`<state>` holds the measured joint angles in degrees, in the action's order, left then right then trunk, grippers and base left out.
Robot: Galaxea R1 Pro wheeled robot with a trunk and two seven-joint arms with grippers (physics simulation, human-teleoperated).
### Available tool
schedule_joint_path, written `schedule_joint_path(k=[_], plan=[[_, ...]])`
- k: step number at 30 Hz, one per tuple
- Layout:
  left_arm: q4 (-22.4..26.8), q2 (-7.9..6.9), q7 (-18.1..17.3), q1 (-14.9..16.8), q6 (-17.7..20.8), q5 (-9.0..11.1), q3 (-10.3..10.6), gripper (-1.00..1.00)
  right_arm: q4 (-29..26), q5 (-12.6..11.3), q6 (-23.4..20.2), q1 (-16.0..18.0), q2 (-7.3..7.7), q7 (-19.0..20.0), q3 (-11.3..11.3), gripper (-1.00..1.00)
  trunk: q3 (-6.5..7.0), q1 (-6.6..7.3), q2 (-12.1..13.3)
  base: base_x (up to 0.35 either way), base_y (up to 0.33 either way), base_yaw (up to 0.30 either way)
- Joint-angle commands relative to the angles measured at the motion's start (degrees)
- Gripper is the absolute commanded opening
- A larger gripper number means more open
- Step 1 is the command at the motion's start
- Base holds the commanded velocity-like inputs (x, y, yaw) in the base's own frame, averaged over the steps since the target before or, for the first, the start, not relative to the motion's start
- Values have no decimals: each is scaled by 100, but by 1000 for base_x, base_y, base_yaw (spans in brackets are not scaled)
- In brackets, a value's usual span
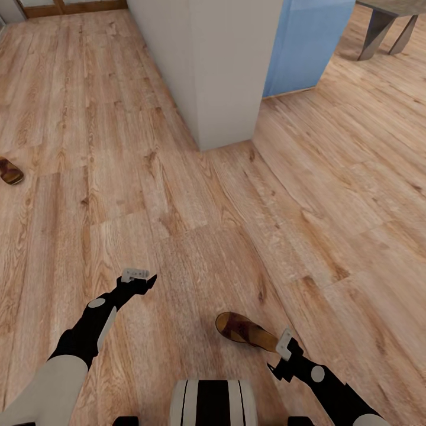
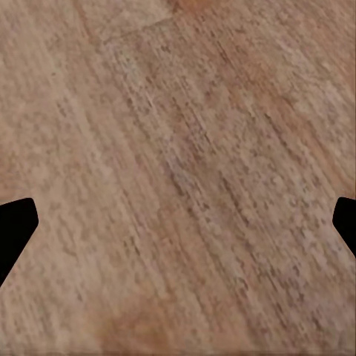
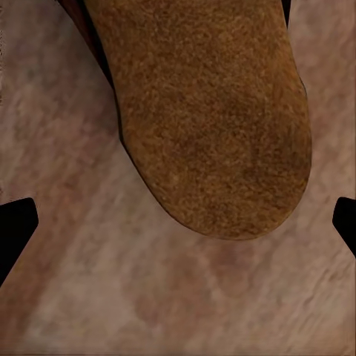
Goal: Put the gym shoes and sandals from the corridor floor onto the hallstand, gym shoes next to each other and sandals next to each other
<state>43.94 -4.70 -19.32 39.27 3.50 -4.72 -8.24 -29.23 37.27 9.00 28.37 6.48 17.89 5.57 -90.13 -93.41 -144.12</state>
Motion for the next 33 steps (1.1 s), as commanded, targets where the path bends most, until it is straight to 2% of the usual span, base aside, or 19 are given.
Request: schedule_joint_path(k=[1, 3, 33], plan=[[10, 5, -45, 2, 28, -49, -28, 100, -4, 60, 23, 2, 3, 1, 5, 100, -26, -1, -3, 0, 0, 0], [10, 7, -45, 2, 28, -52, -28, 100, -4, 60, 23, 2, 3, 3, 5, 100, -70, -7, -5, 0, 0, 0], [1, 5, -45, -7, -26, -72, -26, 100, -4, 61, 23, 2, 3, -5, 5, 100, -70, -7, -5, 21, -9, 0]])
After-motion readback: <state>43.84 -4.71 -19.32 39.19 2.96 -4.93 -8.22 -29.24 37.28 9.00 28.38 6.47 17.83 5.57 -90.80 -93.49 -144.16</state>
